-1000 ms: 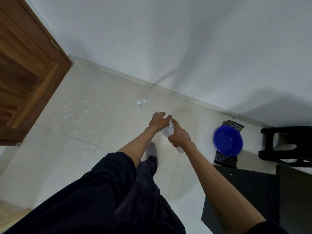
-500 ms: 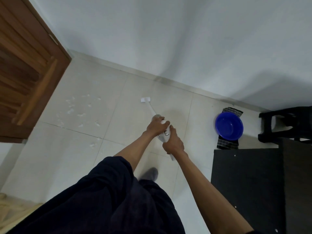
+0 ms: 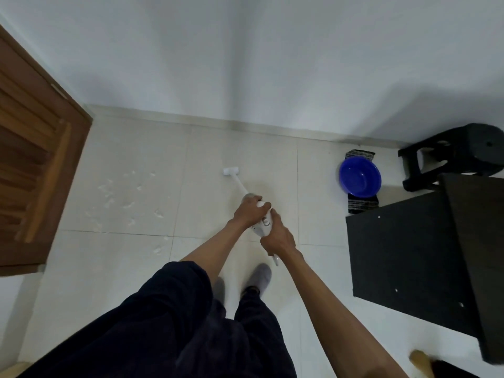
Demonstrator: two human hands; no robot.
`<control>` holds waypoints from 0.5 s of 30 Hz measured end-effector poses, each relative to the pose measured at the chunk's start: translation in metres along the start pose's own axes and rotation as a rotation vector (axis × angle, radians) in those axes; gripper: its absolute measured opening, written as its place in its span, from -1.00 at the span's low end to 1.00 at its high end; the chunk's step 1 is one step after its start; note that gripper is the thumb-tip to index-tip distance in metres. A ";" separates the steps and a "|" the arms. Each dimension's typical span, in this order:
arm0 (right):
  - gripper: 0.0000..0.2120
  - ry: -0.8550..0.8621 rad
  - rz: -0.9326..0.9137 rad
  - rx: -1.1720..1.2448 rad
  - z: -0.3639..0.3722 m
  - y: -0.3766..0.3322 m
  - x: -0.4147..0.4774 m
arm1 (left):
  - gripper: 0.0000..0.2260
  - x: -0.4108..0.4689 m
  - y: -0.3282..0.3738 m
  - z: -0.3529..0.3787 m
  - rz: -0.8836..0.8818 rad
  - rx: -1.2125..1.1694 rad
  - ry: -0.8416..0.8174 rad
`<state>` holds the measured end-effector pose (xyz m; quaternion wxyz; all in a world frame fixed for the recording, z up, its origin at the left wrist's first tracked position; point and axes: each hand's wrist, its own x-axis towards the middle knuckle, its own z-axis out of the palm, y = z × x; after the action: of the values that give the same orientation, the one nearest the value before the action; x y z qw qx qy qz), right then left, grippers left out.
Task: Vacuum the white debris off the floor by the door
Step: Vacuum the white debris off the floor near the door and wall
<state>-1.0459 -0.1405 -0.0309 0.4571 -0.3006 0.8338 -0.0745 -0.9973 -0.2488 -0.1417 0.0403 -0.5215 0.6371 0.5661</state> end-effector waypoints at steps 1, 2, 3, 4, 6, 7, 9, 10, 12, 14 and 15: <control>-0.17 0.005 0.005 0.012 0.005 -0.001 -0.005 | -0.41 -0.005 -0.004 -0.002 0.003 0.006 -0.005; -0.18 0.008 0.008 0.019 0.007 -0.002 -0.006 | -0.42 -0.007 -0.005 -0.003 0.009 0.004 -0.008; -0.19 0.010 0.010 0.023 0.011 -0.002 -0.009 | -0.42 -0.012 -0.006 -0.004 0.011 0.000 -0.011; -0.21 0.010 0.011 0.027 0.015 -0.004 -0.014 | -0.40 -0.017 -0.010 -0.006 0.011 0.005 -0.007; -0.24 0.007 0.003 0.025 0.020 -0.005 -0.021 | -0.35 -0.024 -0.014 -0.008 -0.005 0.027 -0.007; -0.25 0.010 -0.002 0.023 0.022 -0.005 -0.023 | -0.34 -0.025 -0.017 -0.009 -0.011 0.028 -0.014; -0.24 0.011 -0.006 0.028 0.025 -0.005 -0.027 | -0.33 -0.028 -0.020 -0.010 -0.007 0.037 -0.020; -0.23 0.010 -0.009 0.033 0.028 -0.006 -0.027 | -0.33 -0.029 -0.022 -0.012 -0.004 0.040 -0.019; -0.23 0.010 -0.007 0.050 0.031 -0.010 -0.027 | -0.36 -0.031 -0.021 -0.017 -0.002 0.032 -0.024; -0.25 0.011 -0.010 0.056 0.035 -0.013 -0.026 | -0.39 -0.030 -0.024 -0.020 -0.010 0.053 -0.031; -0.25 0.010 -0.012 0.056 0.035 -0.014 -0.026 | -0.37 -0.030 -0.024 -0.022 -0.011 0.049 -0.034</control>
<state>-1.0006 -0.1320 -0.0267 0.4608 -0.2922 0.8318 -0.1021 -0.9547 -0.2421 -0.1311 0.0669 -0.5140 0.6471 0.5591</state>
